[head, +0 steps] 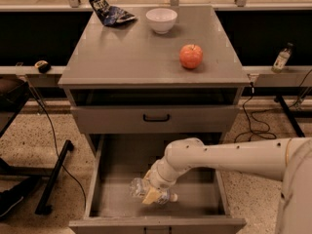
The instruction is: Place blue plastic bottle into middle drawer
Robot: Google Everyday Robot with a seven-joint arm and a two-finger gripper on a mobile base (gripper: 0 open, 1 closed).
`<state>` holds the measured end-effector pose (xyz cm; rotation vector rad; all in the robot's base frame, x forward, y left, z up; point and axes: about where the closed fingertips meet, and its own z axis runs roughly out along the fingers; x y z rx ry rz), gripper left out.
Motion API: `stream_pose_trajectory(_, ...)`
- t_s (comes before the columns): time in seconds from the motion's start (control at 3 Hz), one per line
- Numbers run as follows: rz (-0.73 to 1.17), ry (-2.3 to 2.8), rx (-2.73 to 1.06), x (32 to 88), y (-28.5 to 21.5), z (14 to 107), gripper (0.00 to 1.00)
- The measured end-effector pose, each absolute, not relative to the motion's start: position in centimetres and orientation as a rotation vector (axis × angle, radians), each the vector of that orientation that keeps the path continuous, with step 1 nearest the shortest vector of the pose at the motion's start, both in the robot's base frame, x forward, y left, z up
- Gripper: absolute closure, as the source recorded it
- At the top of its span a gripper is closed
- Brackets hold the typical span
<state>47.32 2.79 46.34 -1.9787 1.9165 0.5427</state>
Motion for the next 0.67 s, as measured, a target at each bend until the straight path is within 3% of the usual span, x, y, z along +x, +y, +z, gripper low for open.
stream_pose_trajectory(0.33,0.461,1.940,-1.995,48.7,4.0,43.8,1.00)
stream_pose_trajectory(0.67,0.433,2.007,-1.991,49.8,5.3,40.4,0.84)
